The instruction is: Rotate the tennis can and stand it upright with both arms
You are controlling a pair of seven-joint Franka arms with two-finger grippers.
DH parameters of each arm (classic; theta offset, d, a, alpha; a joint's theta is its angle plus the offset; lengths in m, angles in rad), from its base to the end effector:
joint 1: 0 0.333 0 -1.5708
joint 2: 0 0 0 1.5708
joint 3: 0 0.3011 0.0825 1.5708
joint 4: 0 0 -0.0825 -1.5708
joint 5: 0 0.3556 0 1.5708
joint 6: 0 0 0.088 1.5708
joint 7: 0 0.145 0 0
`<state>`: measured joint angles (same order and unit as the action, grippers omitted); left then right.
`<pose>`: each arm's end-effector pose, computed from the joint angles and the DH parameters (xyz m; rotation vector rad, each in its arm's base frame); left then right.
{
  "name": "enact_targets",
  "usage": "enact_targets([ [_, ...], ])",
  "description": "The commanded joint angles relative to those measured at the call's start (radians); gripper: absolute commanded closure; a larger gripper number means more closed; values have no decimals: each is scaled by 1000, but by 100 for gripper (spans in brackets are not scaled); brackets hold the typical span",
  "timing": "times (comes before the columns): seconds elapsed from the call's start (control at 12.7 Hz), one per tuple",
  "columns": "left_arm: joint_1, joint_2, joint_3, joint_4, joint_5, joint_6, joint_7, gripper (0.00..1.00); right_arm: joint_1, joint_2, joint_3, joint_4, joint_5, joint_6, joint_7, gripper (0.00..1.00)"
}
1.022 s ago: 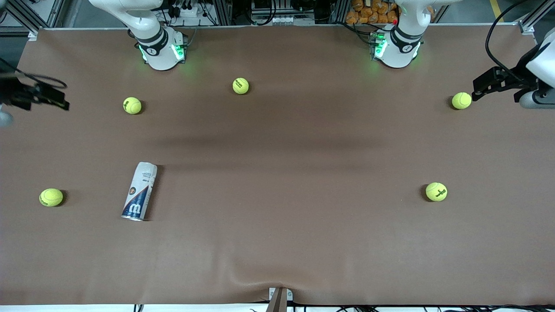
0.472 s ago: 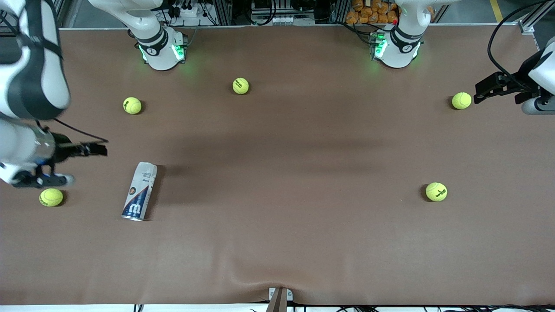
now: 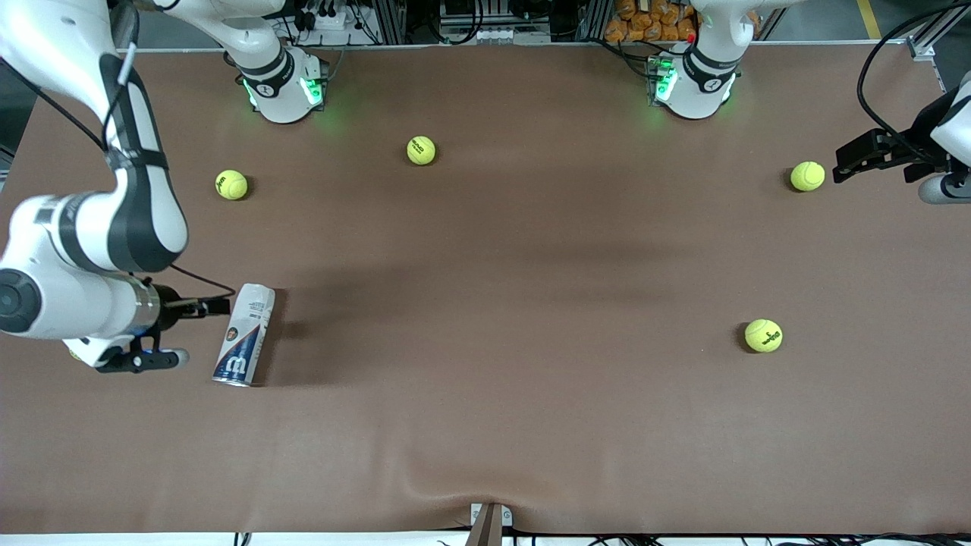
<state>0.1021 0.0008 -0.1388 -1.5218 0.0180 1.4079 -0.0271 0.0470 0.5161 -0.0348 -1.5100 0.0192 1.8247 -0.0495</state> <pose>0.5045 -0.0157 0.5795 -3.1151 0.0120 0.1779 0.6331 0.0125 0.3124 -3.1202 -0.0902 0.3148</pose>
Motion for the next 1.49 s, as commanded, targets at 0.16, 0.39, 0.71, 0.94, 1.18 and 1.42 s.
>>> enact_targets([
  [0.16, 14, 13, -7, -11, -9, 5, -2, 0, -25, 60, -2, -68, 53, 159, 34, 0],
  [0.39, 13, 21, -7, -12, -9, 5, -2, 0, -39, 113, -2, -68, 57, 188, 36, 0],
  [0.71, 11, 34, -7, -17, -9, 6, -2, 0, -38, 166, -2, -68, 94, 214, 36, 0],
  [0.94, 10, 34, -7, -20, -9, 16, -2, 0, -39, 206, -2, -68, 94, 225, 36, 0],
  [1.18, 11, 38, -7, -20, -9, 19, -2, 0, -41, 222, -2, -76, 96, 228, 36, 0],
  [1.42, 11, 48, -7, -20, -9, 28, -2, 0, -39, 222, -2, -76, 94, 228, 34, 22],
])
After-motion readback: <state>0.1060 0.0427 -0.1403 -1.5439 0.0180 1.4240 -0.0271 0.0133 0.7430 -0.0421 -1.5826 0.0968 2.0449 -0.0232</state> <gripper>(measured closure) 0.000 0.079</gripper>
